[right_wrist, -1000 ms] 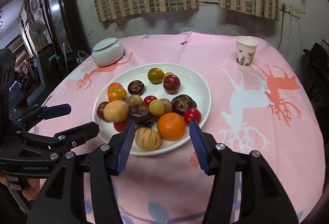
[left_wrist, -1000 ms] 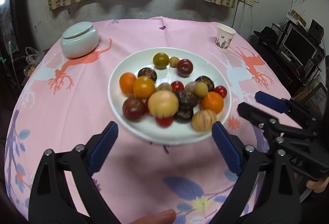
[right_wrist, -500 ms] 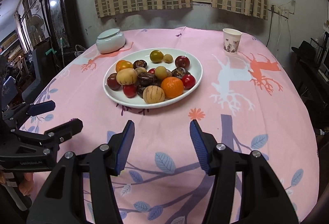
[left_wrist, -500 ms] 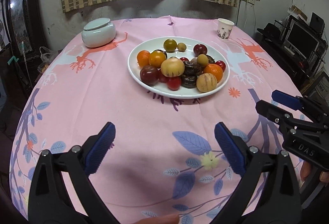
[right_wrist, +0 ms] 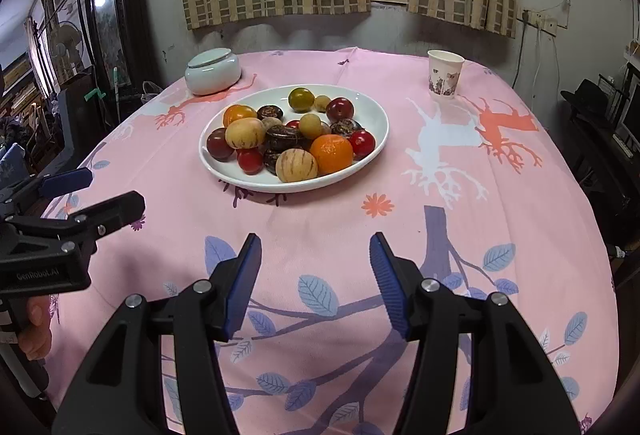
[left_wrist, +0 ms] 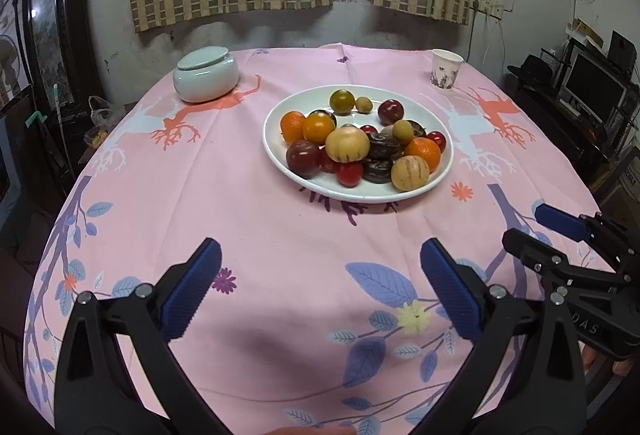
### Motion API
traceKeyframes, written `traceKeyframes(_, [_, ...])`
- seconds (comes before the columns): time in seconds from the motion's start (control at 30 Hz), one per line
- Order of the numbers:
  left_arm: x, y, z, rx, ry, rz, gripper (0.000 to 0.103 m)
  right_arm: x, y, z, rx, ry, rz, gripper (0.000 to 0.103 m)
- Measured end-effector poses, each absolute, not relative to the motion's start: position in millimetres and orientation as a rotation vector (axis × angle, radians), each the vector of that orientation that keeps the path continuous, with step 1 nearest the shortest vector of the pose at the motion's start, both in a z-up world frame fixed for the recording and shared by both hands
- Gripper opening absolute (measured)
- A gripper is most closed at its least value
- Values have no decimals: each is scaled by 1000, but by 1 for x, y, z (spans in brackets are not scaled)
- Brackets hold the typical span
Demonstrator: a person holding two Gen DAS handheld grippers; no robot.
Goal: Organize fruits
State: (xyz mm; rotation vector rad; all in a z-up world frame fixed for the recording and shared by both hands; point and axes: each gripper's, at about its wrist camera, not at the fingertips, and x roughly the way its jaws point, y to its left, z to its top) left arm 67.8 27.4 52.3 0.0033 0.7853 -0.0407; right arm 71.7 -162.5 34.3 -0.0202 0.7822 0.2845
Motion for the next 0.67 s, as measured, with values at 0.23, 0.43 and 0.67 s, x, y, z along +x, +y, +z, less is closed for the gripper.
traceKeyframes(0.23, [69, 32, 51, 1, 780, -23, 101, 75, -165, 31, 1, 785, 290, 57])
traceKeyframes(0.43, [71, 30, 47, 15, 802, -13, 101, 74, -164, 32, -3, 784, 293, 57])
traceKeyframes(0.67, [72, 35, 45, -8, 816, 17, 101, 76, -167, 30, 5, 793, 283, 57])
